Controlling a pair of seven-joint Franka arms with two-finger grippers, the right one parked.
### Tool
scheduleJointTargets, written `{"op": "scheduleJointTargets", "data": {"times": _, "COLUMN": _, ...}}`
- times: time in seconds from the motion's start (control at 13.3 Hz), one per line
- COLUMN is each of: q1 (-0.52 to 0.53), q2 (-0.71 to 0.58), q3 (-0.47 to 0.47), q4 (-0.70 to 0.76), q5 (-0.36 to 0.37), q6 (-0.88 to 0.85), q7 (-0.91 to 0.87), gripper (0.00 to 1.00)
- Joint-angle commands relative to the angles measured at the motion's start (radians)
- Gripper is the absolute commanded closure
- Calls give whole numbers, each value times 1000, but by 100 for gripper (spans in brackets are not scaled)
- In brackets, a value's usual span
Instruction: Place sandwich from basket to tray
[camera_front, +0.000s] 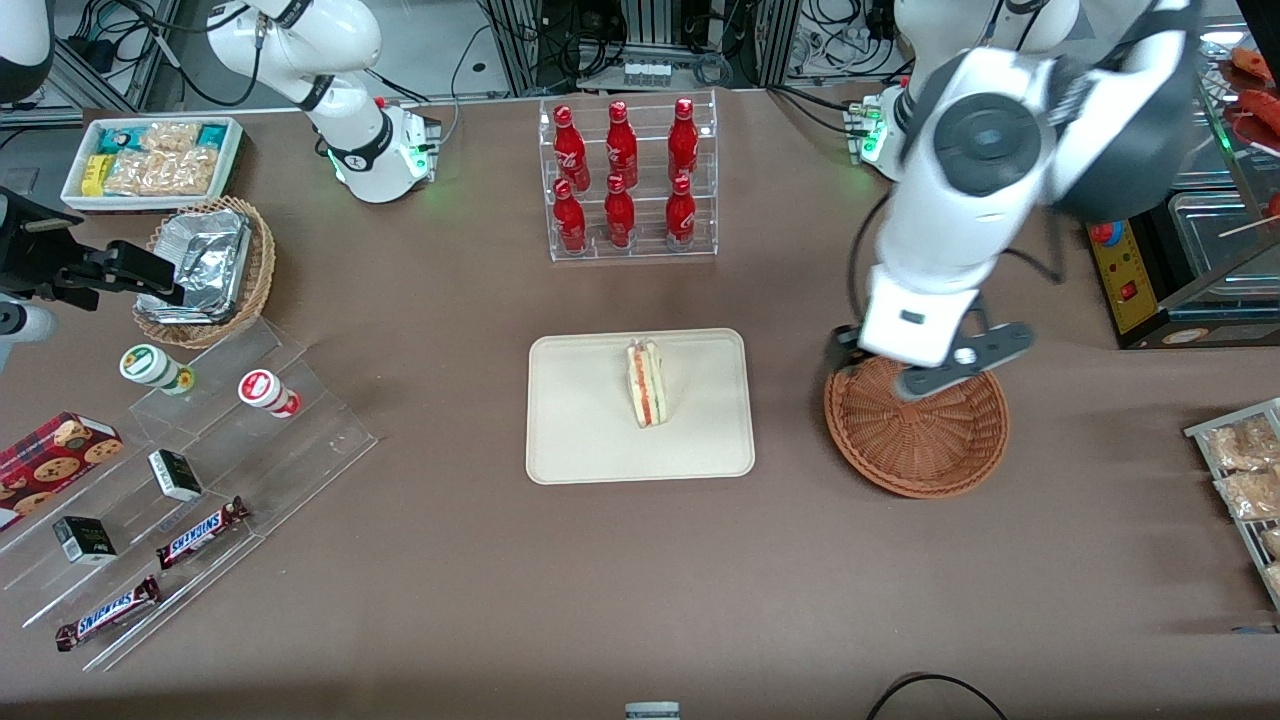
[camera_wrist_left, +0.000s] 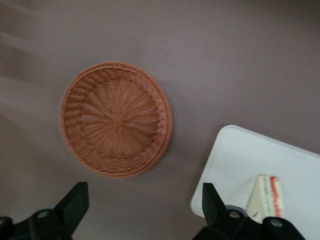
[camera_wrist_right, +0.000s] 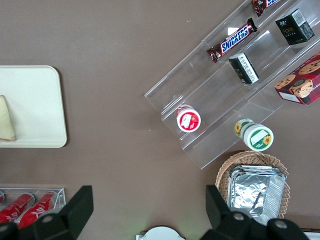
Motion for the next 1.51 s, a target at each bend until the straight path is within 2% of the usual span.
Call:
{"op": "scheduleJointTargets", "data": {"times": 0.0, "q1": 77, "q2": -125, "q3": -8, "q4": -125, "q5": -32, "q6": -5, "q7": 116, "gripper": 0}}
{"op": "scheduleJointTargets", "data": {"times": 0.3, "q1": 223, "q2": -256, "q3": -3, "q4": -223, "q5": -135, "q6": -28, "q7": 416, "gripper": 0}}
{"op": "scheduleJointTargets", "data": {"times": 0.38, "q1": 237, "q2": -271, "q3": 4, "q4": -224, "q5": -140, "q6": -57, "q7": 488, "gripper": 0}}
{"op": "scheduleJointTargets", "data": {"times": 0.6, "q1": 190, "q2": -297, "q3": 142, "q4": -214, "q5": -143, "q6": -129, "q7": 706, "gripper": 0}}
{"op": "scheduleJointTargets", "data": {"times": 0.75, "q1": 150, "q2": -294, "q3": 202, "q4": -194, "q5": -141, "q6": -125, "q7": 721, "gripper": 0}}
{"op": "scheduleJointTargets", "data": {"times": 1.05, "q1": 134, "q2": -181, "q3": 205, "q4": -47, "q5": -138, "q6": -140, "q7": 721, "gripper": 0}}
{"op": "scheduleJointTargets", "data": {"times": 1.43, "q1": 134, "q2": -164, "q3": 205, "q4": -33, "q5": -123, "q6": -159, "q7": 725, "gripper": 0}}
